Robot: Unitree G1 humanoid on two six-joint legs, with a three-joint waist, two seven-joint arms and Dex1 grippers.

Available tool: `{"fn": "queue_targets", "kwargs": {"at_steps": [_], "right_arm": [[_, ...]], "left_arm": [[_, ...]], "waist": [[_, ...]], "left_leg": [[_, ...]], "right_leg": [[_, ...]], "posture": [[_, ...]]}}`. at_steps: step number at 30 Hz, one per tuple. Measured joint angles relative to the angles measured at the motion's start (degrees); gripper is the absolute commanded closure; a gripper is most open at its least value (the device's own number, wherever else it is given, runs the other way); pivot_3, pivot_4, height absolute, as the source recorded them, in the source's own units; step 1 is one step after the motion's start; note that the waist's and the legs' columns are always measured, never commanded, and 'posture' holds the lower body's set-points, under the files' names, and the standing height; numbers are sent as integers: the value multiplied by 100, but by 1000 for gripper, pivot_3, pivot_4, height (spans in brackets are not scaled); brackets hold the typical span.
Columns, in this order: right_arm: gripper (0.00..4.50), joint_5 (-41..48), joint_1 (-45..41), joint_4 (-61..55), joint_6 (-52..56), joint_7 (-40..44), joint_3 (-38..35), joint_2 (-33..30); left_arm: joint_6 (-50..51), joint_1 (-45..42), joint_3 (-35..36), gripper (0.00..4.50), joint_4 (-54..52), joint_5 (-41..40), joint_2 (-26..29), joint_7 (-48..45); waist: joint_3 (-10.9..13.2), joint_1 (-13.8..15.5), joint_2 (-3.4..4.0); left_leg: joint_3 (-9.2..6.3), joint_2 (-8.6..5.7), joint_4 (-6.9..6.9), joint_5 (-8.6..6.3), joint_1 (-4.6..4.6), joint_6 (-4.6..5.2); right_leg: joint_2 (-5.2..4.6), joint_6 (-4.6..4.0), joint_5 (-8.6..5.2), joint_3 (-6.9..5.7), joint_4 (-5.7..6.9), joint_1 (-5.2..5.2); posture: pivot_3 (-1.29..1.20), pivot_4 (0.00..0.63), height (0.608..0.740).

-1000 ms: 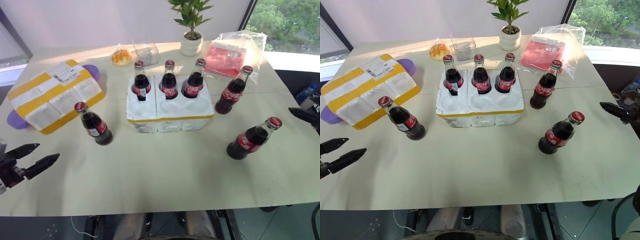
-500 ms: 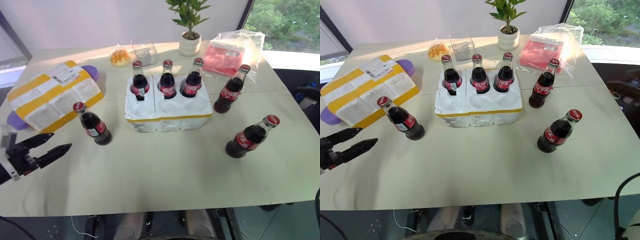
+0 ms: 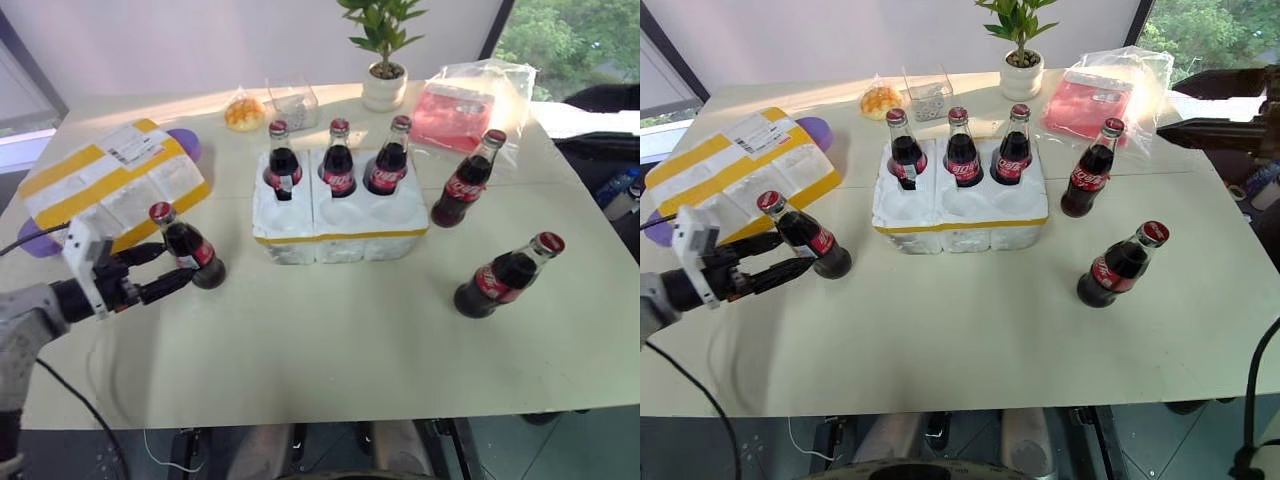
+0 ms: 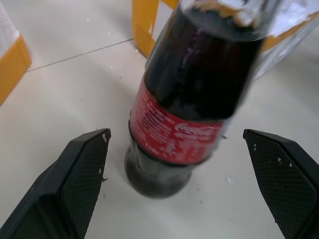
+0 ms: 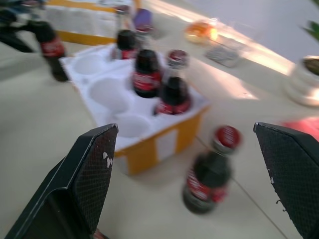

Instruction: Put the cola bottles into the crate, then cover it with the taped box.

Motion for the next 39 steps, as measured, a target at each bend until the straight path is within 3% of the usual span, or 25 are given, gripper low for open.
{"fn": "queue_targets", "kwargs": {"at_steps": [10, 14, 23, 30, 35, 39], "right_arm": [[0, 764, 701, -1594, 1028, -396, -535, 6], [0, 951, 774, -1752, 1204, -568, -656, 9], [0, 1129, 1022, -1854, 1262, -857, -826, 13], [0, 1171, 1390, -1958, 1175, -1033, -924, 55], [0, 1199, 1657, -2089, 1151, -1243, -1099, 98], [0, 1363, 2077, -2424, 1240, -1437, -1355, 157]], "left_arm": [[-397, -782, -827, 29, 653, 443, -449, -81], [-504, -820, -842, 1661, 766, 457, -485, -149], [242, -1163, -635, 1629, 696, -62, -150, -266], [1040, -2740, -447, 1629, 442, -900, 209, -505], [1095, -3860, -1056, 1629, 701, -835, -58, -772], [630, -4219, -1833, 1629, 1242, -265, -471, -1124]], "waist": [[-1, -4, -2], [-1, 2, -2], [4, -2, -11], [7, 10, -18], [7, 10, -20], [6, -8, -20]], "left_leg": [[1, -2, 8, 4, -2, 3], [2, -2, 7, 7, -2, 8], [2, -1, 10, 10, -12, 12], [2, -13, 23, 12, -16, 14], [1, -13, 25, 15, -16, 12], [3, -14, 26, 16, -14, 13]], "right_leg": [[-2, 1, 1, 3, 12, -6], [-2, 1, 1, 4, 13, -7], [-1, 1, 1, 4, 20, -19], [-6, 8, 5, 3, 25, -15], [-1, 10, 6, 2, 34, -16], [-2, 10, 7, 5, 38, -15]], "posture": [[0, 150, 740], [0, 150, 740], [0, 150, 740], [0, 150, 740], [0, 150, 740], [0, 150, 740]]}}
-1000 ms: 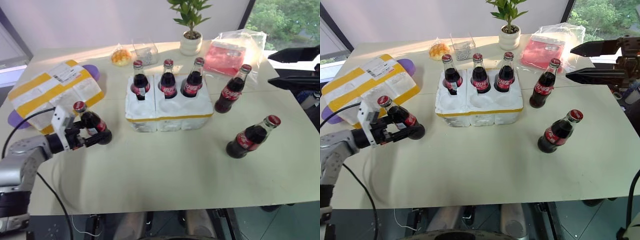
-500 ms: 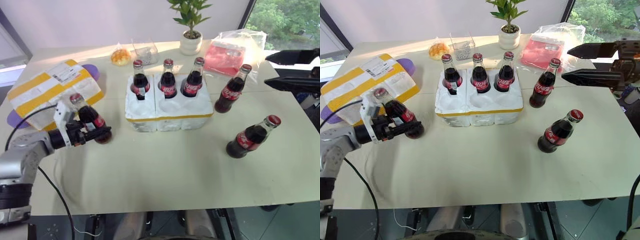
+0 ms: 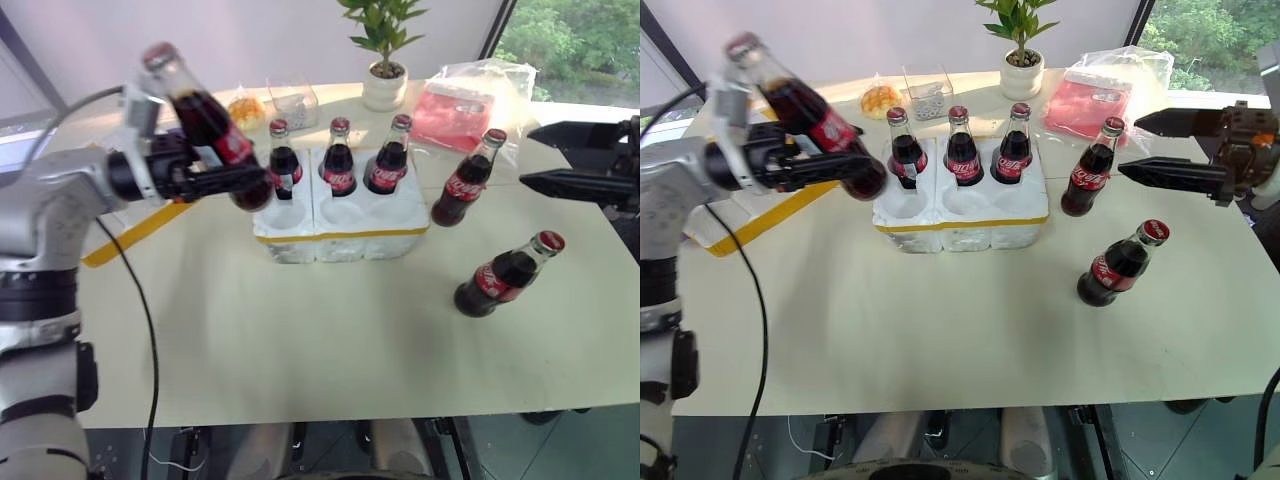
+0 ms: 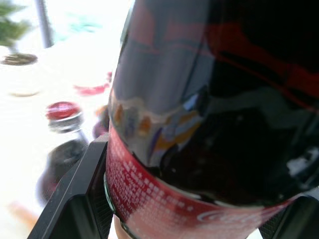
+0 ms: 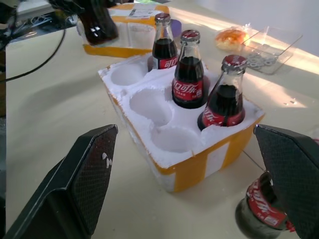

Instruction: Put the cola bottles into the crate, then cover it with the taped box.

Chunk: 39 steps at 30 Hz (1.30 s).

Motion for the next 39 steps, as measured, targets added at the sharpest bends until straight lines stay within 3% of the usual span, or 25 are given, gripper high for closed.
{"fn": "queue_targets", "kwargs": {"at_steps": [7, 18, 21, 23, 29, 35, 39], "right_arm": [[0, 284, 623, -474, 276, -412, -556, 21], [0, 565, 1106, -771, 411, -839, -957, 114], [0, 563, 1109, -753, 372, -892, -946, 119], [0, 557, 1101, -738, 308, -913, -912, 125], [0, 461, 874, -383, 86, -878, -692, 99], [0, 151, 590, 469, -221, -853, -653, -250], [0, -405, 1328, 1185, -694, -577, -1317, -826]], "left_arm": [[-984, -439, -631, 1629, 1242, 938, -561, -434], [-1687, -613, -781, 1629, 2513, 1629, -1290, -479], [-1880, -596, -796, 242, 2577, 1753, -1303, -573], [-1921, -585, -795, 52, 2546, 1793, -1272, -646], [-1584, -329, -646, 52, 1935, 1669, -840, -808], [182, -140, 364, 52, 323, 341, 470, -1162], [1012, 67, 1031, 52, -438, -454, 1335, -1426]], "waist": [[0, 24, -4], [1, 25, -7], [1, 24, -7], [1, 22, -7], [1, -14, -7], [1, -3, -7], [0, 76, -5]], "left_leg": [[1, 0, 8, 0, 1, 1], [1, -3, 21, 0, 0, 3], [1, -3, 30, -1, 0, 4], [1, -3, 38, -1, 0, 5], [0, -1, 53, -3, -1, 7], [-1, 0, 52, -4, -11, 7], [-1, -4, 52, -9, -9, 14]], "right_leg": [[-3, 0, 0, 2, 11, 0], [-6, 0, 0, 1, 26, -1], [-5, 0, 0, 1, 31, 0], [-5, 0, 0, 1, 37, 2], [-3, 1, 0, 2, 48, 2], [-2, 1, -2, 1, 48, -9], [2, 2, -4, -3, 44, 0]], "posture": [[0, 150, 740], [0, 150, 740], [0, 150, 740], [0, 150, 740], [0, 150, 740], [0, 150, 740], [0, 150, 740]]}}
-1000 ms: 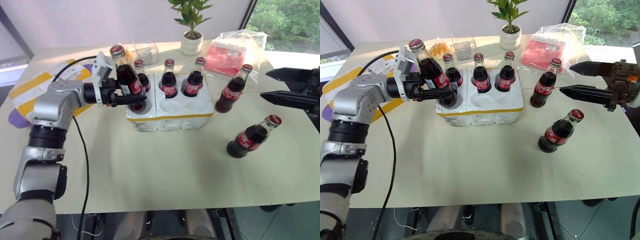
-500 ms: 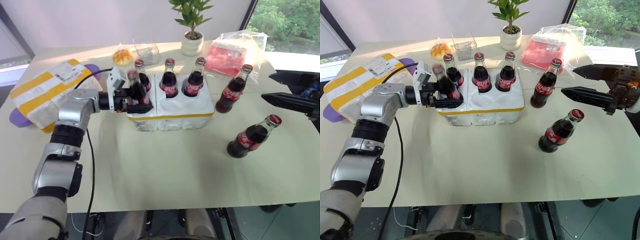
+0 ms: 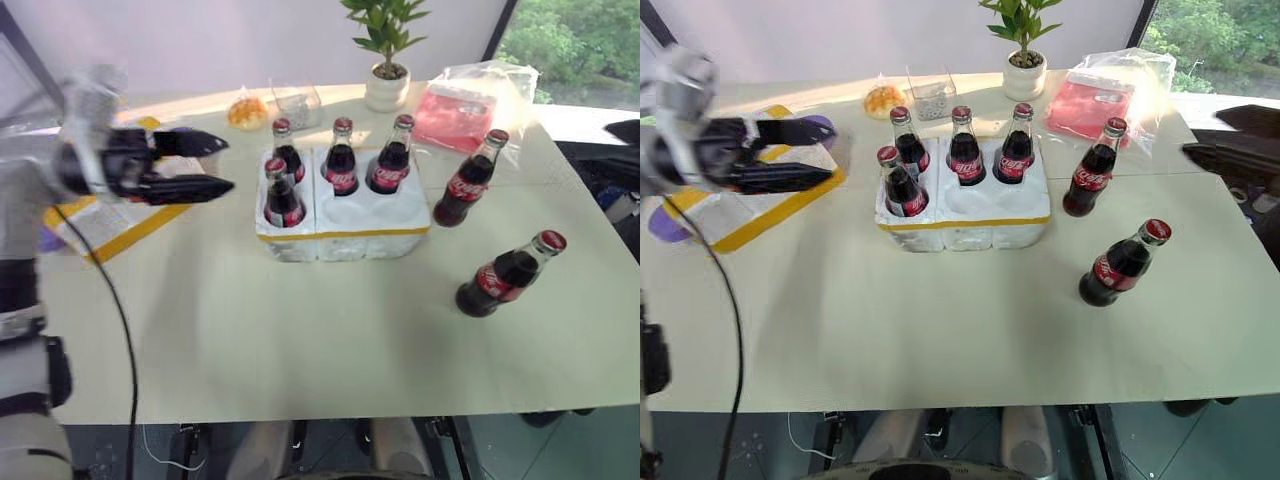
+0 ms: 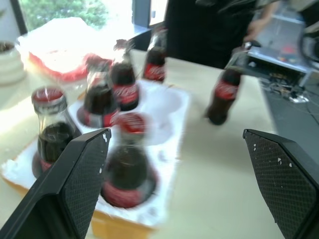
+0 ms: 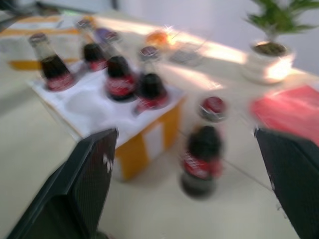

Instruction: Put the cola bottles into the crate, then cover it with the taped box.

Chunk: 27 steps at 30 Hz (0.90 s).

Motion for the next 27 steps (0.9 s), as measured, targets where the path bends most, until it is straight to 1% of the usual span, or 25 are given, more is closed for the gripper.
{"fn": "queue_targets", "kwargs": {"at_steps": [2, 4, 5, 6, 7, 8, 9, 11, 14, 19, 22, 27], "right_arm": [[0, -279, 897, 135, -43, 267, -792, -29], [0, -447, 1478, 182, 7, 411, -1282, 45], [0, -532, 2157, -108, 162, 552, -1863, 243], [0, -532, 2512, -365, 272, 639, -2149, 460], [0, -513, 2982, -818, 410, 701, -2514, 776], [0, -472, 3492, -1373, 529, 739, -2789, 1250], [0, -455, 3705, -1623, 577, 738, -2860, 1491], [0, -470, 4306, -2425, 402, 524, -2928, 2212], [0, -440, 4595, -3063, 254, 124, -2782, 2993], [0, 178, 4434, -4075, 436, -898, -2564, 3745], [0, 331, 4369, -4323, 437, -1444, -2240, 4048], [0, 689, 4267, -4438, 461, -2083, -1953, 4254]], "left_arm": [[144, 350, 53, 52, -461, -221, 263, -172], [119, 620, 41, 52, -694, -236, 347, -268], [0, 833, -55, 52, -898, -219, 380, -348], [-69, 938, -124, 52, -970, -207, 371, -398], [-186, 1028, -242, 52, -1066, -160, 347, -429], [-318, 1150, -382, 52, -1149, -87, 288, -446], [-396, 1178, -491, 52, -1147, -42, 233, -444], [-612, 1122, -738, 52, -1147, 97, 88, -438], [-856, 996, -979, 52, -1080, 281, -59, -437], [-1079, 652, -1262, 52, -779, 505, -272, -477], [-1144, 561, -1365, 52, -666, 588, -334, -465], [-1126, 550, -1429, 52, -654, 649, -382, -434]], "waist": [[0, 49, 0], [0, 60, 0], [-1, 70, -1], [-4, 69, -6], [-5, 72, -6], [-6, 76, -6], [-6, 70, -4], [-10, 63, -8], [-13, 32, -7], [-14, 57, -6], [-15, 76, -7], [-16, 74, -9]], "left_leg": [[0, 0, 0, -1, 8, 1], [1, 1, 0, -2, 20, 2], [-2, 4, 0, -2, 23, 1], [-2, 15, 1, -3, 30, 1], [-10, 19, 0, -3, 30, 0], [-14, 26, -1, -4, 32, -1], [-11, 26, 1, -5, 32, -3], [-10, 25, 2, -9, 33, -11], [-4, 25, 2, -10, 36, -12], [-8, 28, 1, -4, 35, -3], [-9, 24, 1, -4, 33, -2], [-11, 23, 1, -4, 31, -1]], "right_leg": [[0, 0, 0, 0, -8, 16], [-2, 0, -1, 1, -8, 28], [-7, -1, -2, 1, -15, 37], [-1, -1, -2, 1, -24, 47], [4, -2, -2, -1, -37, 54], [11, -2, -2, -3, -48, 63], [12, -2, -1, -1, -49, 63], [10, -4, -1, 1, -57, 68], [11, -6, 0, 2, -62, 68], [12, -6, 2, 3, -60, 64], [9, -6, 1, 2, -63, 64], [8, -7, 1, 1, -67, 63]], "posture": [[0, 150, 740], [0, 150, 740], [0, 150, 740], [0, 150, 740], [0, 150, 740], [0, 150, 740], [0, 150, 740], [0, 150, 740], [0, 150, 740], [0, 150, 740], [0, 150, 740], [0, 150, 740]]}}
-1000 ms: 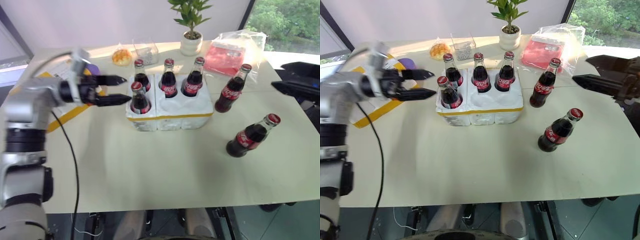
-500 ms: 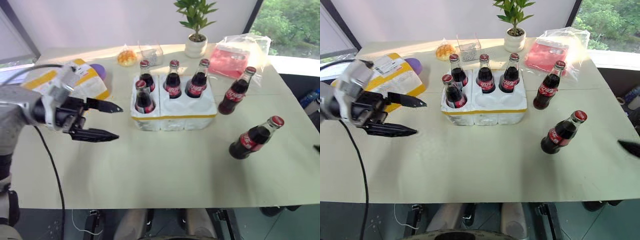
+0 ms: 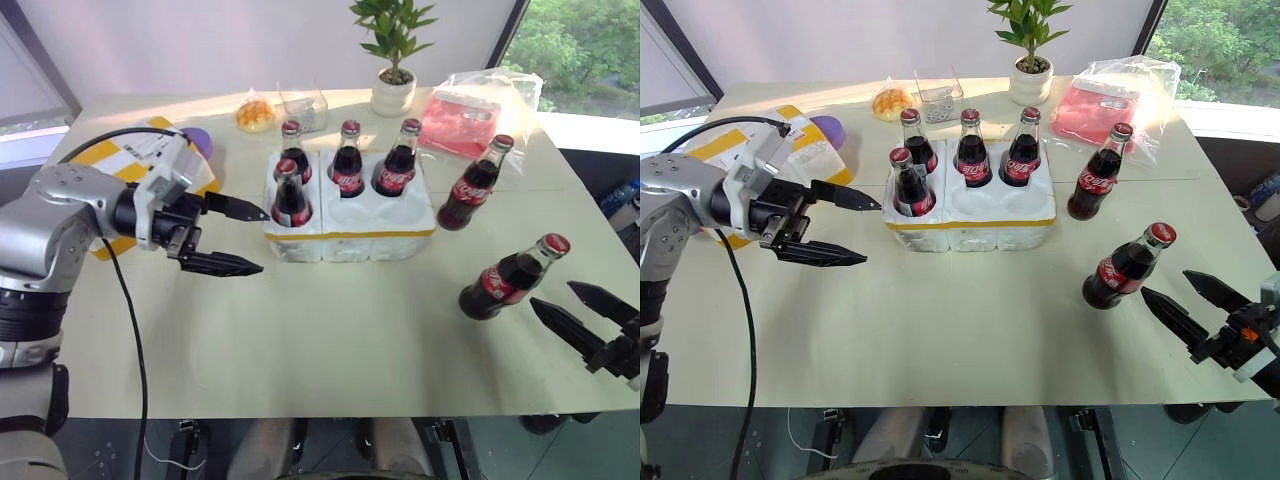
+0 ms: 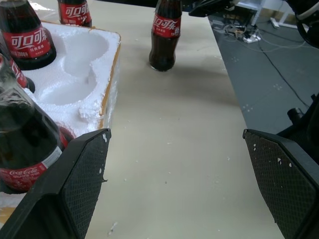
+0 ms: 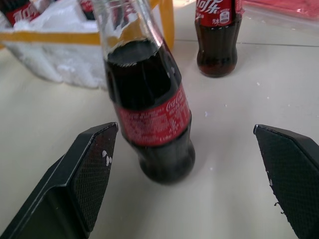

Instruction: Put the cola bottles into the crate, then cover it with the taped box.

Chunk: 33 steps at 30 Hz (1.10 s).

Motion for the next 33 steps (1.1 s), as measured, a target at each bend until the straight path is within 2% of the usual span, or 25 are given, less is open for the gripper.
{"fn": "queue_targets", "kwargs": {"at_steps": [11, 22, 27, 32, 33], "right_arm": [[0, 272, -175, -33, -72, -888, 720, 60], [0, 241, -435, 226, -321, -1062, 1497, 22], [0, 135, -908, 711, -436, -1138, 1975, 24], [1503, 51, -1129, 956, -543, -1164, 2213, 29], [1628, 162, -1188, 964, -496, -1195, 2177, 30]], "left_arm": [[299, -112, 13, 52, -109, -135, -61, 168], [403, -122, 18, 52, -225, -145, -61, 291], [396, -124, 19, 52, -227, -144, -75, 351], [365, -123, 19, 0, -224, -132, -123, 392], [353, -123, 19, 0, -223, -131, -131, 403]], "waist": [[0, -9, 0], [0, -8, -1], [0, -14, -1], [0, -4, -1], [0, -9, 0]], "left_leg": [[0, 2, 0, 1, 0, 2], [0, 2, 0, 1, 1, 2], [1, 2, 0, 1, 1, 2], [-1, 2, -1, 2, 0, 2], [0, 1, -1, 2, 0, 2]], "right_leg": [[4, 0, 0, -1, 0, 0], [7, 1, 1, -2, 0, 0], [8, 1, 1, -2, 1, -1], [10, 2, 1, -2, 1, -1], [9, 2, 1, -2, 1, -3]], "posture": [[0, 150, 740], [0, 150, 740], [0, 150, 740], [0, 150, 740], [0, 150, 740]]}}
